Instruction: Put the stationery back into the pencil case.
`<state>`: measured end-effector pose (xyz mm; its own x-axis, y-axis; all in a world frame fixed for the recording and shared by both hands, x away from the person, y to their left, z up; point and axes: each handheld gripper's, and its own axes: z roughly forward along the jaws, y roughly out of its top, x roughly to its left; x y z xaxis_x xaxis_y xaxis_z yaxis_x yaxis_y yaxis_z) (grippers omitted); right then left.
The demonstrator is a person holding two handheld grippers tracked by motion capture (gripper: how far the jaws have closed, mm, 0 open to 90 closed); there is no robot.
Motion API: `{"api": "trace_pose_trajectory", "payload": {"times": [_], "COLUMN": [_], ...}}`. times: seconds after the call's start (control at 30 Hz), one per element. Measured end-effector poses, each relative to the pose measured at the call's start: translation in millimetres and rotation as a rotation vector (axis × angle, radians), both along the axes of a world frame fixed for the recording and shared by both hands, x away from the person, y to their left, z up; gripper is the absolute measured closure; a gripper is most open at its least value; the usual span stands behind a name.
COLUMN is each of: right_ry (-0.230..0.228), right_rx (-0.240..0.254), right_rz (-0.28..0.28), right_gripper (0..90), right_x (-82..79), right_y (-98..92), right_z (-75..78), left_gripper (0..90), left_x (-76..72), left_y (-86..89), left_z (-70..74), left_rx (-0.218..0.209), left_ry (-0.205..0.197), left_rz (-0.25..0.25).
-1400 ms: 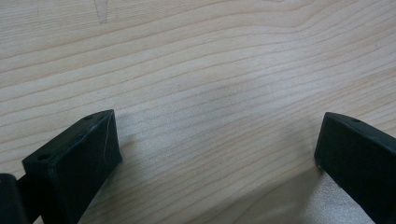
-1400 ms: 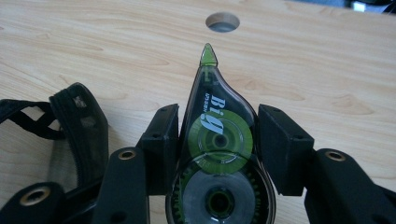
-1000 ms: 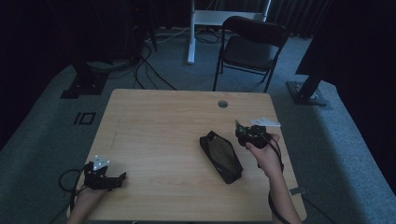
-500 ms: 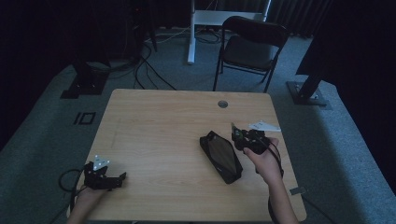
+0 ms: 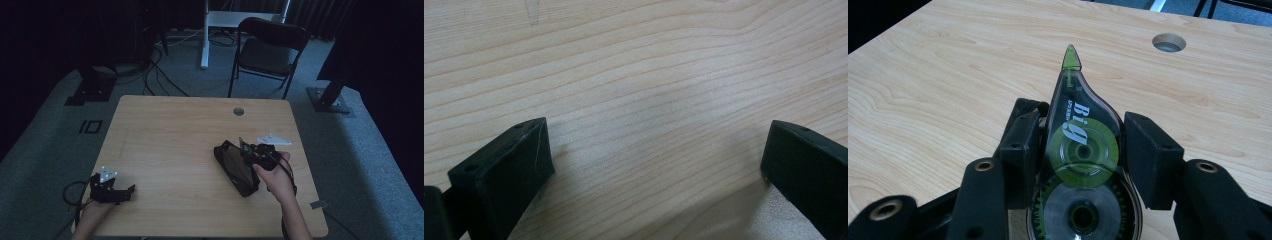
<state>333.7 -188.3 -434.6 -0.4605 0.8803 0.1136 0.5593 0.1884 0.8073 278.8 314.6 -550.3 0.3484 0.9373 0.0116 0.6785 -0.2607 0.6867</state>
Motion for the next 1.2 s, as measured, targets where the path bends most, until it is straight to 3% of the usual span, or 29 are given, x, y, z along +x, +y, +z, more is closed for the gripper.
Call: {"api": "trace_pose_trajectory", "payload": {"times": [0.43,0.67,0.97,1.2], "right_ry": [0.042,0.086,0.153,0.189], "right_rx": [-0.027,-0.051,-0.081,-0.108], "right_rz": [0.030,0.050,0.034,0.042], "right_gripper": [49.9,50.0,50.0,50.0], "right_x": [2.3,6.9,17.4,22.7], "right_y": [21.2,31.9,37.1,41.0], "right_z": [-8.1,-20.1,-38.7,-42.7], "left_gripper": [0.2,0.1,0.2,0.2], "left_x": [0.0,0.0,0.0,0.0], "left_y": [0.0,0.0,0.1,0.1], "left_z": [0.0,0.0,0.0,0.0], "left_rx": [0.000,0.000,0.000,0.001], "left_ry": [0.000,0.000,0.001,0.001], "left_rz": [0.000,-0.001,-0.001,-0.001]}}
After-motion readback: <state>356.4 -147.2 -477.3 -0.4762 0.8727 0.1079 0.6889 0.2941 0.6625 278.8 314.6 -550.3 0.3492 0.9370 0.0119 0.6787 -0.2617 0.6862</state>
